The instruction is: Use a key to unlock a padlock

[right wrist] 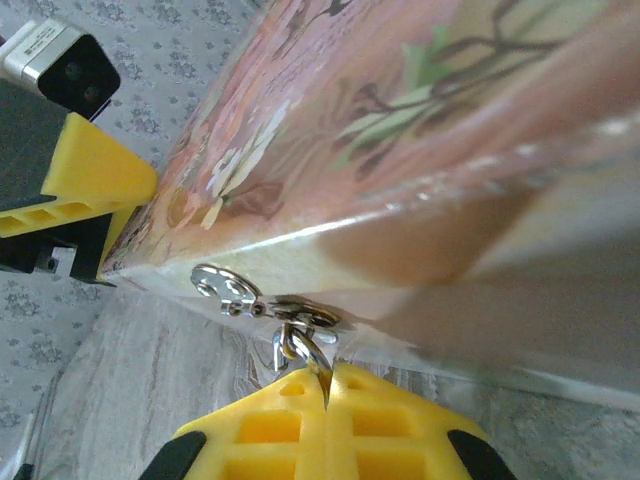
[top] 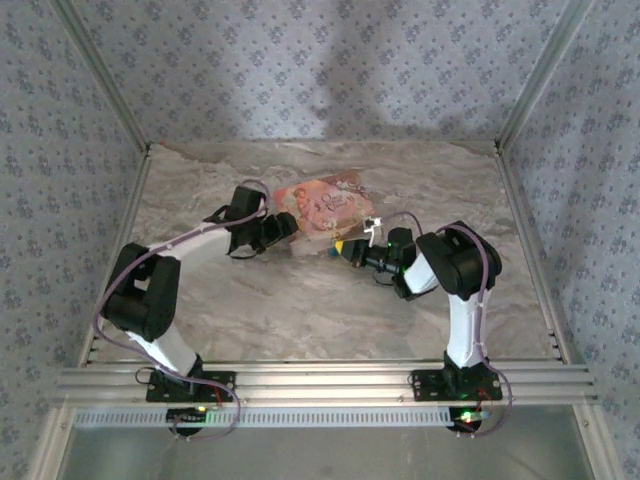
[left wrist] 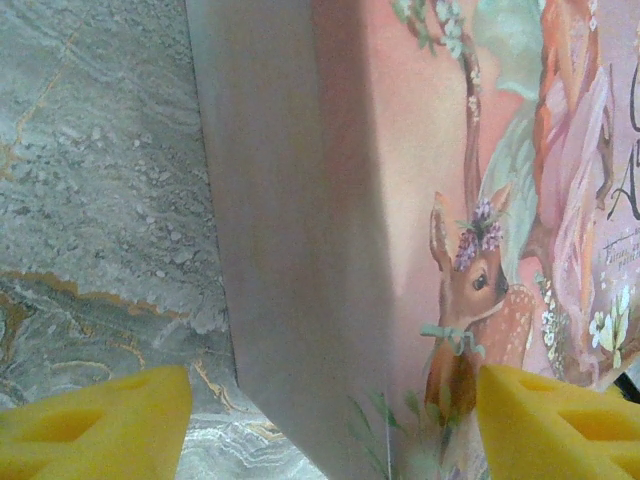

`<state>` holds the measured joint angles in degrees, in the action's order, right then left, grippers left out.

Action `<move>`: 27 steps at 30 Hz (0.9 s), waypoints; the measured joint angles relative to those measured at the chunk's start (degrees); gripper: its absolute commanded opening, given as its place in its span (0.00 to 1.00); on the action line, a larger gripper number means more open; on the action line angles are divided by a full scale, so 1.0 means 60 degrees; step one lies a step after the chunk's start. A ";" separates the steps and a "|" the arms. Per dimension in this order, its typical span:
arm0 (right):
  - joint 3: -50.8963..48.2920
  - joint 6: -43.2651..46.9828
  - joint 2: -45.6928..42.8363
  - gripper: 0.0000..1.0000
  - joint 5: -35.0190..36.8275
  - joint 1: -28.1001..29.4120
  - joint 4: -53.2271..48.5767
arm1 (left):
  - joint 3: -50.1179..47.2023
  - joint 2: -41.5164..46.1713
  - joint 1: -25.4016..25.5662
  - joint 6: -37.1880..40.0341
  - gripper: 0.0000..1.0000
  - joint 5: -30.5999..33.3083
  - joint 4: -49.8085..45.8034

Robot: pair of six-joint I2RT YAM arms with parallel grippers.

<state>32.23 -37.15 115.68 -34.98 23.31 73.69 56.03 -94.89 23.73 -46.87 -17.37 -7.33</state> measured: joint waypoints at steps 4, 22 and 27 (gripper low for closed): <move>-0.0138 -0.0437 -0.0033 0.00 0.0160 -0.0080 0.0131 | -0.0295 0.0273 0.0084 -0.0131 0.74 0.0004 0.0022; -0.0328 -0.2069 -0.0033 0.00 0.0474 -0.0386 0.0484 | -0.0831 0.0568 0.0554 -0.0634 0.74 0.0040 0.0554; -0.0324 -0.2470 -0.0033 0.00 0.0525 -0.0466 0.0484 | -0.0874 0.0568 0.0576 -0.0634 0.75 0.0029 0.0627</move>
<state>30.28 -51.96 115.48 -31.83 20.51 76.60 50.78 -91.48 27.18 -50.68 -17.19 -3.57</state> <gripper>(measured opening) 0.061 0.745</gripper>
